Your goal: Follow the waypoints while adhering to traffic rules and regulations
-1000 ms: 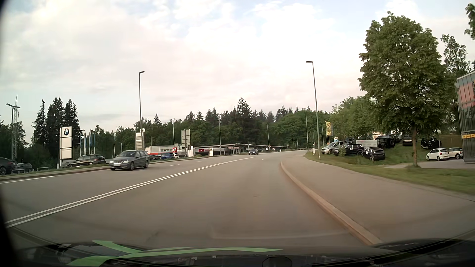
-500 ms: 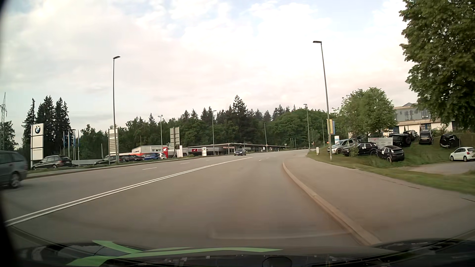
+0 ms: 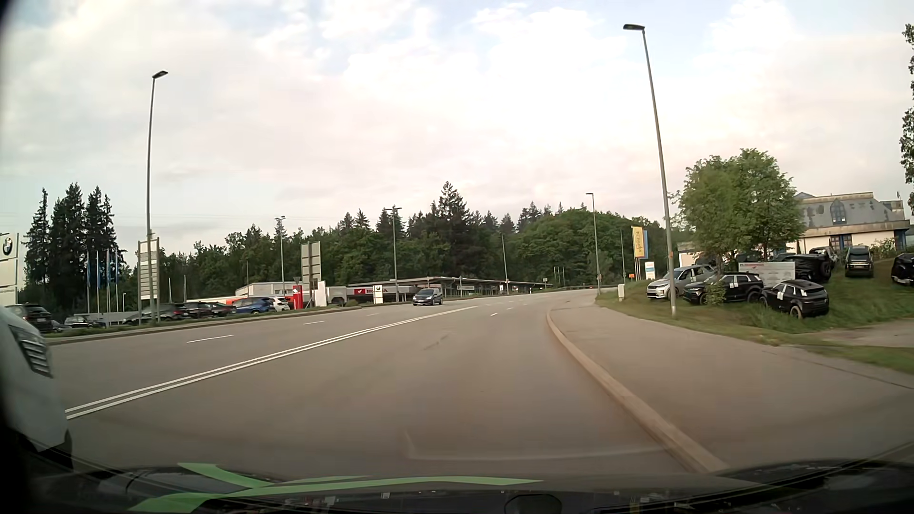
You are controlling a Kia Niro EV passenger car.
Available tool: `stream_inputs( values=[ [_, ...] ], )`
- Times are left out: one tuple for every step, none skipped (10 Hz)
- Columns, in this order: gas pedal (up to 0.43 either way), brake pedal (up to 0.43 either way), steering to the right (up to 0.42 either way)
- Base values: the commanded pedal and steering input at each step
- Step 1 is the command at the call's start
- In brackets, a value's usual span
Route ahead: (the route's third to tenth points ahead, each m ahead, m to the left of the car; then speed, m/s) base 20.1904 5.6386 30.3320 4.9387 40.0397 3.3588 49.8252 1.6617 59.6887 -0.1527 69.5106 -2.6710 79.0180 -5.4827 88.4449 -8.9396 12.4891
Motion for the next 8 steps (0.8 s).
stream_inputs(
  values=[
    [0.098, 0.000, 0.006],
    [0.098, 0.000, 0.007],
    [0.098, 0.000, 0.007],
    [0.098, 0.000, 0.007],
    [0.098, 0.000, 0.008],
    [0.098, 0.000, 0.010],
    [0.098, 0.000, 0.011],
    [0.098, 0.000, 0.011]
  ],
)
